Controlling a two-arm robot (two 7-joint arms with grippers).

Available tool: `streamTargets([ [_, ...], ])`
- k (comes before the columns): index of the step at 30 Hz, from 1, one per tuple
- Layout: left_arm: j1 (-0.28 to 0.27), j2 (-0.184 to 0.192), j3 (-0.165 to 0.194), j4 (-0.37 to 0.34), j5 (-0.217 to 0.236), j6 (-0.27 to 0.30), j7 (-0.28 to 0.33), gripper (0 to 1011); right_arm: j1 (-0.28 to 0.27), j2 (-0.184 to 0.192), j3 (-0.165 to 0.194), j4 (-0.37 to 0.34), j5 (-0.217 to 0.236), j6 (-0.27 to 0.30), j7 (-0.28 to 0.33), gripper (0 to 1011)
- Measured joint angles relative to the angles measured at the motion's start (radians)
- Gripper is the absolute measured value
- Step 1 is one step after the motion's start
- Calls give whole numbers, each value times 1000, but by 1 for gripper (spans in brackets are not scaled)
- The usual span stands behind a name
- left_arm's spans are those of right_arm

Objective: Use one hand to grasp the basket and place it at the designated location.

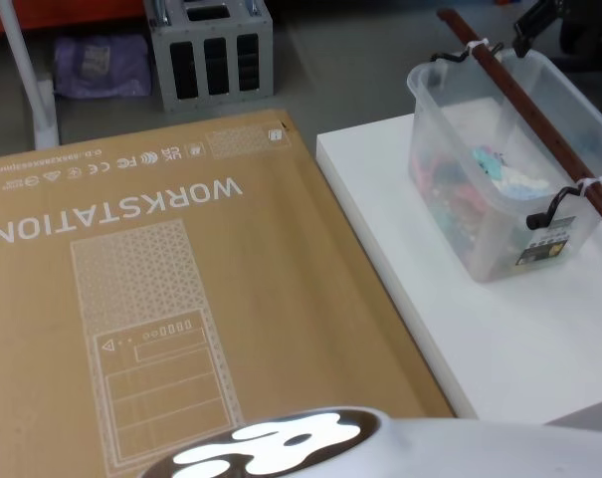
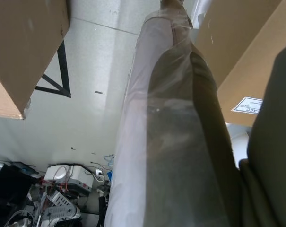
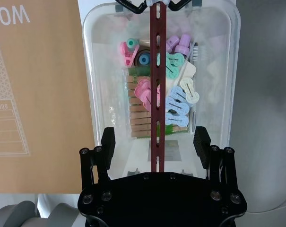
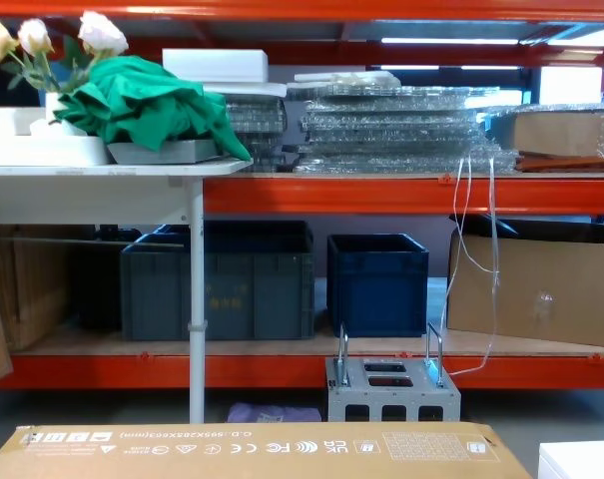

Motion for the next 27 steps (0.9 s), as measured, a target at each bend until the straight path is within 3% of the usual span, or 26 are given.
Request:
streamTargets([
  [27,0,0,0,0,0,0,0,0,0,0,0,0,0,0,0,1000],
])
